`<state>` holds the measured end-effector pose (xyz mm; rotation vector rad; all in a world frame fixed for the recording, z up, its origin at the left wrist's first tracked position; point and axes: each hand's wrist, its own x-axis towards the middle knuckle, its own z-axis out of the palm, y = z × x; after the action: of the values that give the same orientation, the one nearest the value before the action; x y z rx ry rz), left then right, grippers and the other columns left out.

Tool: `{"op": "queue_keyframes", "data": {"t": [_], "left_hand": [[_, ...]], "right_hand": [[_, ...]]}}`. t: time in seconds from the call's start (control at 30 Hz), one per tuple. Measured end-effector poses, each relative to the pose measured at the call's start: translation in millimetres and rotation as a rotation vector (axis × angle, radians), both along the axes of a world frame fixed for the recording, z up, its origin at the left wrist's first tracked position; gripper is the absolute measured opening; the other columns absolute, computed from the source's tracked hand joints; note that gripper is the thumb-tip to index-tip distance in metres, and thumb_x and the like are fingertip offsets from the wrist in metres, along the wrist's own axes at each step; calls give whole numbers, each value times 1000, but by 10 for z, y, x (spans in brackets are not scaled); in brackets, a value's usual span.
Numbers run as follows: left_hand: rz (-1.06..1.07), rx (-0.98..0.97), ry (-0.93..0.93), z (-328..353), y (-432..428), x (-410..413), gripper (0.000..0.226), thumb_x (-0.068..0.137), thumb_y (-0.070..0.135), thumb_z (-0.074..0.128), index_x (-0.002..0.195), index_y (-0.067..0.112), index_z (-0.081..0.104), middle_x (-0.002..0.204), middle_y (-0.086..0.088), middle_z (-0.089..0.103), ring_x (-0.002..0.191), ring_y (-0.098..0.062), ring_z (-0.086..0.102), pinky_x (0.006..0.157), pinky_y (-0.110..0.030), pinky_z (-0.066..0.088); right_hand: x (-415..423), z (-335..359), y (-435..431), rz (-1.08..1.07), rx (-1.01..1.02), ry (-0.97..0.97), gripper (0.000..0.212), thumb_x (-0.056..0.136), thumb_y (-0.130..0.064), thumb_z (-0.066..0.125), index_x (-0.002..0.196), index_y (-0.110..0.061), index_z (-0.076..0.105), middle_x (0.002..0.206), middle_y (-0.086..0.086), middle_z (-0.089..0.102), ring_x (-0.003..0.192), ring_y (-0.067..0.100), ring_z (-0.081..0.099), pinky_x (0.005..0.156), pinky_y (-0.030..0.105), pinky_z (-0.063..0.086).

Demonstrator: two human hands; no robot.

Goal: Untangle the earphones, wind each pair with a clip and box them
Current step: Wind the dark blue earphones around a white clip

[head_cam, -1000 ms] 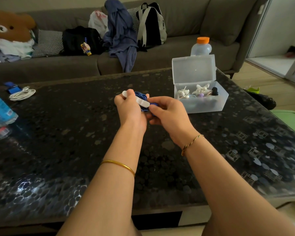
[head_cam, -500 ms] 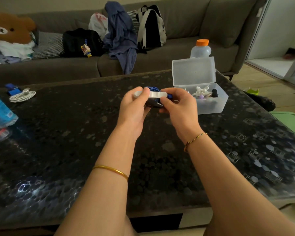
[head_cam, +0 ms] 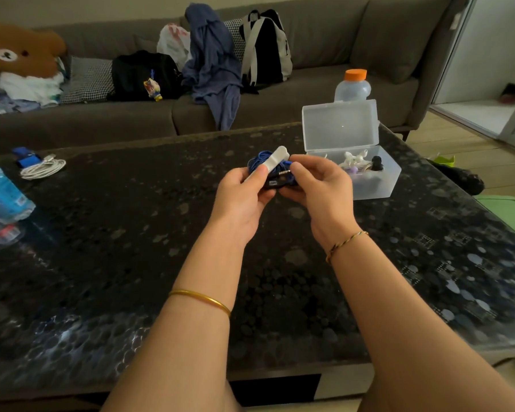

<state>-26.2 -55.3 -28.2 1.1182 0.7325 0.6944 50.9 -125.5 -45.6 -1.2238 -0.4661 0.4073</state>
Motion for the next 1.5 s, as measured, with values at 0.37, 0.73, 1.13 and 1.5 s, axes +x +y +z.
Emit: {"op": "queue_keyframes", "data": {"t": [0.37,0.73,1.13,1.5], "left_hand": [[104,-18,-42,-28,13,16,19,92,16,61,111,12,59,108,-6,67,96,-14,65,77,-24,52],[-57,-185,-125,-29,4,-8,26,92,12,60,118,8,61,108,-9,68,93,-15,65,72,-21,50],[-98,-94,42,-48,57,-26,25,91,15,62,114,24,64,113,1,67,103,-11,59,81,-25,42],[-128,-387,-88,9,14,-1,23,93,6,49,108,9,66,105,-11,67,93,-16,62,77,-25,51]], "right_hand": [[-69,24,24,62,-30,53,23,88,-10,63,110,-6,66,98,4,70,91,15,68,77,26,58],[-15,11,0,62,-83,74,17,94,-3,51,99,-10,65,98,7,68,92,19,68,72,27,59],[70,10,-36,201,-143,-67,34,89,-2,60,123,-6,57,108,6,68,96,19,68,80,33,58],[207,36,-169,76,-240,-452,35,77,9,68,102,-15,63,94,-10,63,90,4,61,77,12,52]]}}
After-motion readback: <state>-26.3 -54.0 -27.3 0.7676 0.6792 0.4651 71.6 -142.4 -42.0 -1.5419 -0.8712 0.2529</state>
